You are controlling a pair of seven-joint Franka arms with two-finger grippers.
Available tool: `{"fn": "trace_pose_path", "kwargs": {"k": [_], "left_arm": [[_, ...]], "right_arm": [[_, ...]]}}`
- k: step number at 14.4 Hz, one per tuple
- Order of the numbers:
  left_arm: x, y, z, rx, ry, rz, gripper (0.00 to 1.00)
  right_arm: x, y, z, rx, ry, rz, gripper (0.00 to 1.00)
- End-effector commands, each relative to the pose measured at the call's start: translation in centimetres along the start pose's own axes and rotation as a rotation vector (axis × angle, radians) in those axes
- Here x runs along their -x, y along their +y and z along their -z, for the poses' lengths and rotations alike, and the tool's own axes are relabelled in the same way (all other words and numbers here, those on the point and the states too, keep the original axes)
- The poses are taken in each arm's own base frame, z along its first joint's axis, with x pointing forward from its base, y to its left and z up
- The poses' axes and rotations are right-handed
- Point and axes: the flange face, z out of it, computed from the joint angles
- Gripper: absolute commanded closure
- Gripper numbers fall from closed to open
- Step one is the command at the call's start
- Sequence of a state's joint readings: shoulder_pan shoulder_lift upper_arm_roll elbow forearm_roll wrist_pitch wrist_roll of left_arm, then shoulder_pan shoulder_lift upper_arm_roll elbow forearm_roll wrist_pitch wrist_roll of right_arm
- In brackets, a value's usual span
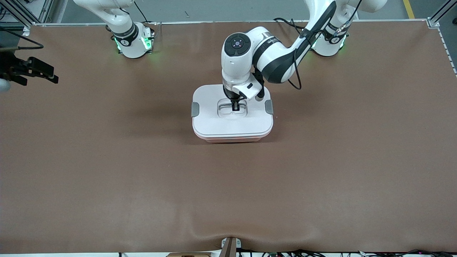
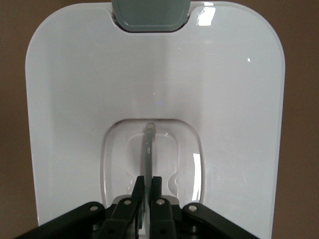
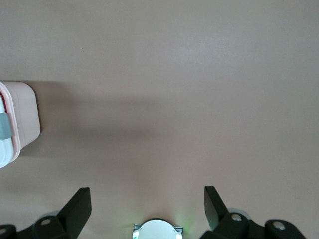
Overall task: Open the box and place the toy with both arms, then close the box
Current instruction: 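Lower the lid onto the box and open the left gripper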
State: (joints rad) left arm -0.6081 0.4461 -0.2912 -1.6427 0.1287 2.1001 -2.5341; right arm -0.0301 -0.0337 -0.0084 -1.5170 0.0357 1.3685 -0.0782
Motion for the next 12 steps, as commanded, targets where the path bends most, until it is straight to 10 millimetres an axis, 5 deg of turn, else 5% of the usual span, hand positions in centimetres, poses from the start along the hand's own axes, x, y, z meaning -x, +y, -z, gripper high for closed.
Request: {"fn": "trace_pose_path", "kwargs": {"k": [1, 8, 12], "left_arm": [[0.5, 0.5, -0.1, 0.031, 0.002, 0.001, 1.00], [0.5, 0.6, -1.1, 0.034, 0.021, -0.008, 1.00], [0.6, 0.5, -1.5, 0.028, 0.022, 0.022, 1.00]], "right_arm": [[3.0, 0.2, 3.9, -0.017, 0.048, 0.003, 0.00], [-1.0, 0.1, 1.1, -0.003, 0.126, -0.008, 0.00], [0.2, 0.2, 0.8, -0.009, 0.055, -0.011, 0.00]]}}
